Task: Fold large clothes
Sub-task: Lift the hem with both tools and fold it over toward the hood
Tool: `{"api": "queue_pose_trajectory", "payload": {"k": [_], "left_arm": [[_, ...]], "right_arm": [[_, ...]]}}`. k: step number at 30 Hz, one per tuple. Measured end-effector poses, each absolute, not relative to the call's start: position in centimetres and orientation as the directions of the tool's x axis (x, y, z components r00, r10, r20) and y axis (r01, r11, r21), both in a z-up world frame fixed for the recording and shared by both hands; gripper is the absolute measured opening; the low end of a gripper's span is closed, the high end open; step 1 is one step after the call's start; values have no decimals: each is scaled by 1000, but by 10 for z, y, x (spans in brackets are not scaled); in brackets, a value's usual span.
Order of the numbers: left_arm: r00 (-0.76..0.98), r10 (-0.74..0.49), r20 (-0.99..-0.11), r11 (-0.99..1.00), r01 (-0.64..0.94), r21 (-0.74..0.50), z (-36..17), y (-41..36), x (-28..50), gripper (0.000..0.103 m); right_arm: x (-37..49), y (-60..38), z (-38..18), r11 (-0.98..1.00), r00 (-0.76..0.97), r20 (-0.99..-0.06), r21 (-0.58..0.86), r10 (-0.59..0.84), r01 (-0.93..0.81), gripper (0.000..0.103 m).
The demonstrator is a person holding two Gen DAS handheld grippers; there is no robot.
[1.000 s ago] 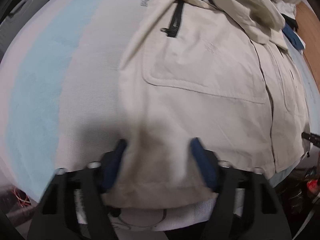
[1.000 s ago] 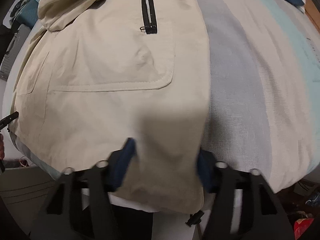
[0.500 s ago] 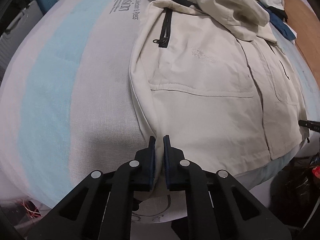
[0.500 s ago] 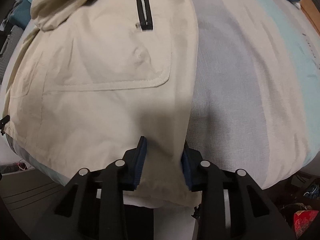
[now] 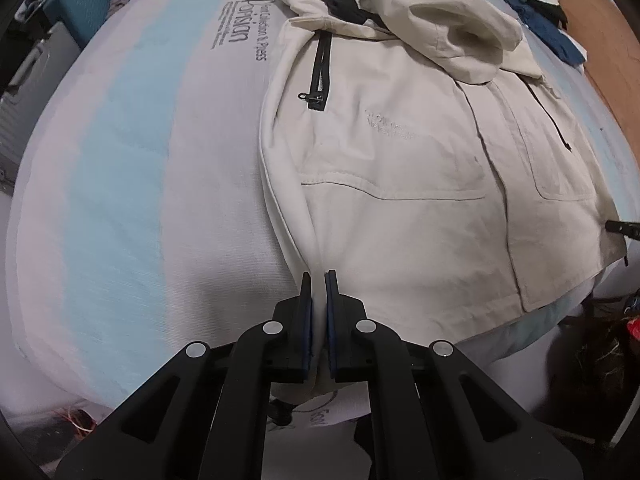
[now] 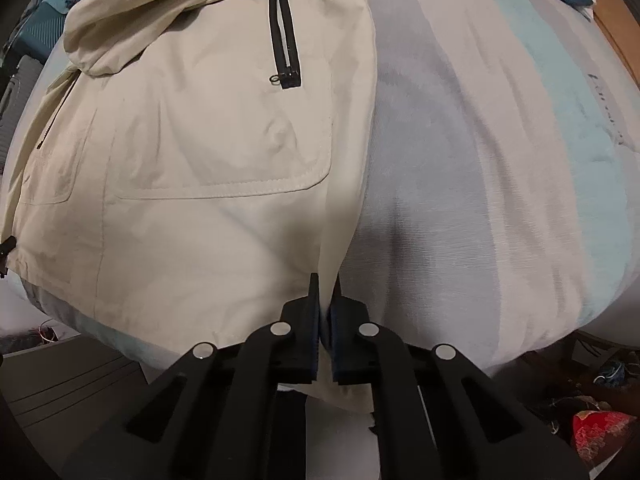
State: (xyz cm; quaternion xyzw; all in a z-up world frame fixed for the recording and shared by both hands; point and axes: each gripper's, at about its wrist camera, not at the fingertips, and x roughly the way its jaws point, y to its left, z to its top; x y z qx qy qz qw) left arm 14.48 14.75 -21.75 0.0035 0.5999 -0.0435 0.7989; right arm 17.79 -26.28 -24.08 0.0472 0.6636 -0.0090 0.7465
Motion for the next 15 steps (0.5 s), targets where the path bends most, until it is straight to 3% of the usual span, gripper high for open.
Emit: {"api": "queue_pose_trajectory", "payload": {"k": [15], "left_arm": [[308,-108,-945,990,119,-75,-145,157,155,3]], "right_arm": [[184,-257,-185,989,143,-989,60,41,132,2]]}}
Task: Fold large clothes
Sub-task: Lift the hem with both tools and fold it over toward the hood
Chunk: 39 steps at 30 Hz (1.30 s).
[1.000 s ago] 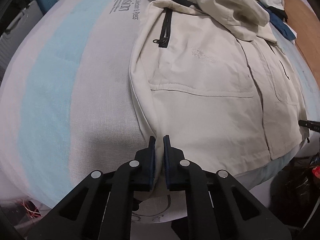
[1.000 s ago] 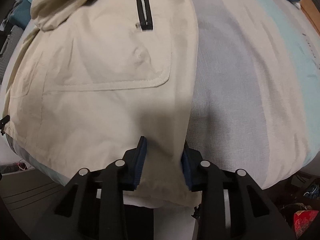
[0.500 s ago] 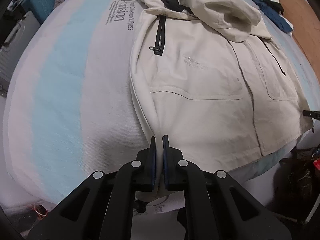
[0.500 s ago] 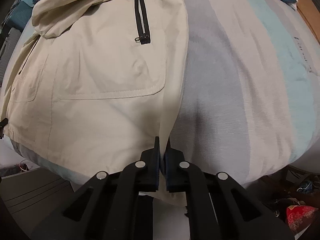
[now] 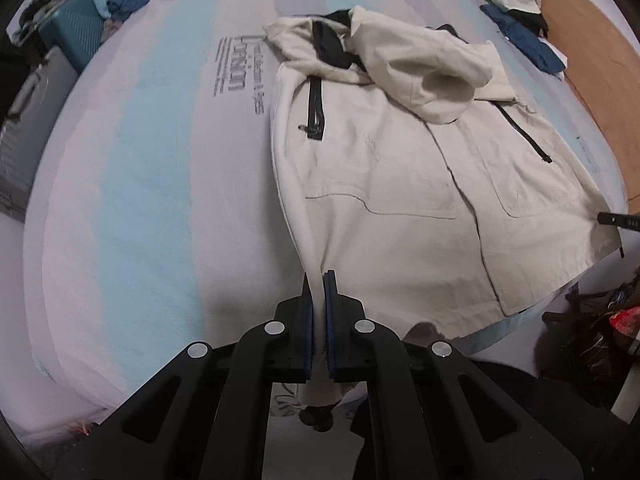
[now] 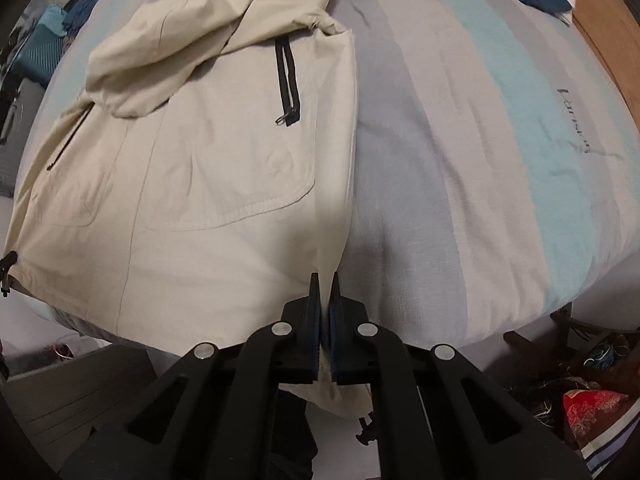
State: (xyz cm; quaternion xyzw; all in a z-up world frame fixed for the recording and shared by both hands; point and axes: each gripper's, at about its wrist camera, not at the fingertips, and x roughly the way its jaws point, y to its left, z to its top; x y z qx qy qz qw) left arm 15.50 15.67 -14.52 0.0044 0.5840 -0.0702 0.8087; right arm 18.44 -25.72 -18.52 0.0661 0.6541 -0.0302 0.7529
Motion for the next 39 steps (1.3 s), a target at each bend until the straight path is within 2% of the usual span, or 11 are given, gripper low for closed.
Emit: {"api": "queue_pose_trajectory", "payload": {"k": [8,13,20,24,32,39], "left_arm": [[273,-87,-958,992,110,-59,-122,159,173,3],[185,-39,-982,994,107,-19,-140,152,183,2],[167,-43,-985,998,57,-34,-121,135,196,2],[171,-74,-982,997,34,-69,-101,136,207,2],[190,-94,-977,987,150,-66,-72,136,248,2],[205,-126,-971,978,192,-87,-58,145,288,2]], "right_arm": [[197,-268,-169,991,105,-991,95,84,100,2],[214,-283,-165,984,67,-987,152,146,93,2],[242,-288,-137,979,41,-978,205,204,18,2],[262,-298,-122,971,33,-971,237,236,35,2],[307,-300,-89,984,84,-980,179,179,-11,2],[336,-297,-74,987,132,-978,163,162,-4,2]]}}
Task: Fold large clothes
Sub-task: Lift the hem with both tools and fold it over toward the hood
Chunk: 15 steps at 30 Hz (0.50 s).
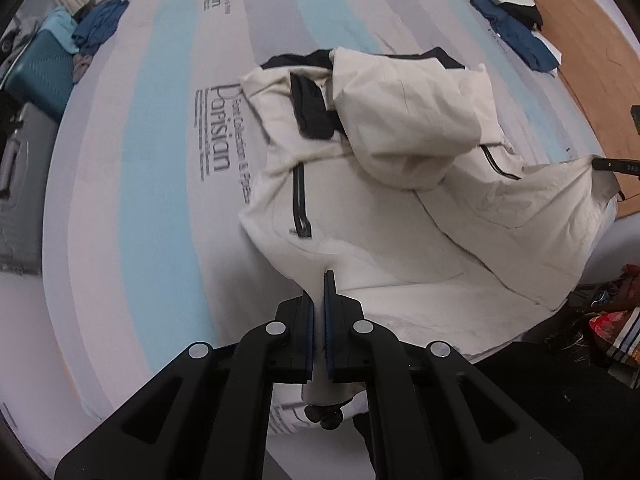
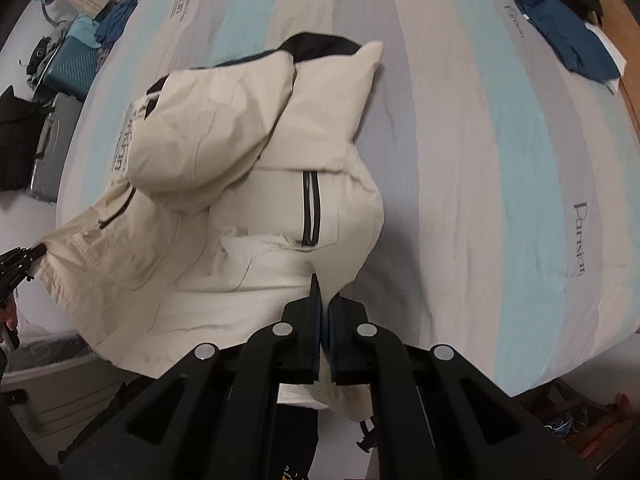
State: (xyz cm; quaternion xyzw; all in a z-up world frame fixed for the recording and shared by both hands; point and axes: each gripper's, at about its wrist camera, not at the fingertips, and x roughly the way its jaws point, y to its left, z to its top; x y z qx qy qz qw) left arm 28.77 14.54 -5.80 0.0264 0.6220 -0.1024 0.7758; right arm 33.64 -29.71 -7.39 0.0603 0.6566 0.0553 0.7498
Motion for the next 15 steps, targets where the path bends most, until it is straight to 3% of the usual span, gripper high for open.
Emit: {"api": "queue_pose_trajectory", "payload": {"k": [15], "left_arm": [[289,-129,-949,973,220,-66,-43,168,409,2]], "right_arm": [[412,-309,-44,990,252,-962,123,102,69,1]]}}
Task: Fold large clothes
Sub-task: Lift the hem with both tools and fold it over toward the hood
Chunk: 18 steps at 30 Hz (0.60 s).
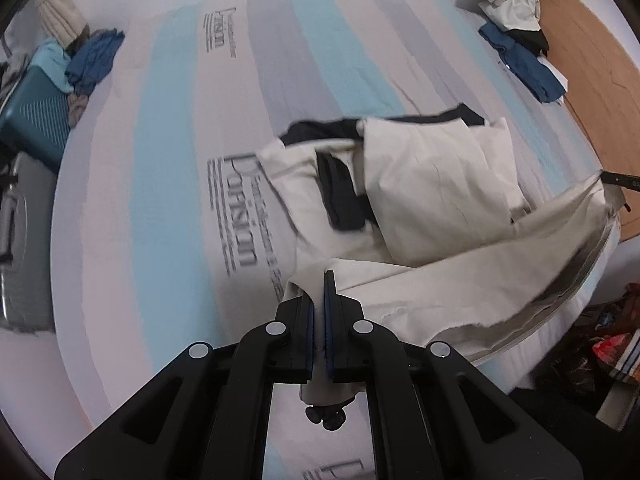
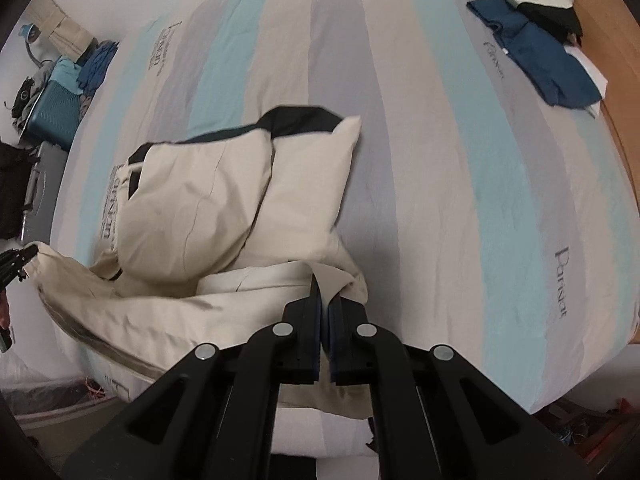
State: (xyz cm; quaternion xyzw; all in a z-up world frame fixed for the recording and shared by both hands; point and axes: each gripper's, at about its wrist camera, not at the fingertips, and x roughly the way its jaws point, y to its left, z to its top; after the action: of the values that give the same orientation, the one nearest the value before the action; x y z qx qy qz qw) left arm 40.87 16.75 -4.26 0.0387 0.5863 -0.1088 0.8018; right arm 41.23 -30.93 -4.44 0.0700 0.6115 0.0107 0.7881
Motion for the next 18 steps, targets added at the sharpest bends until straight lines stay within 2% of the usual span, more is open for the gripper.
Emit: {"api": "queue_pose_trajectory", "payload": {"k": [18], "left_arm": [[315,-129,-940,980,183,-73,-67,180,517,2]], "right_arm": [[512,-310,-68,993,272,-961,77,51,88,1]]}}
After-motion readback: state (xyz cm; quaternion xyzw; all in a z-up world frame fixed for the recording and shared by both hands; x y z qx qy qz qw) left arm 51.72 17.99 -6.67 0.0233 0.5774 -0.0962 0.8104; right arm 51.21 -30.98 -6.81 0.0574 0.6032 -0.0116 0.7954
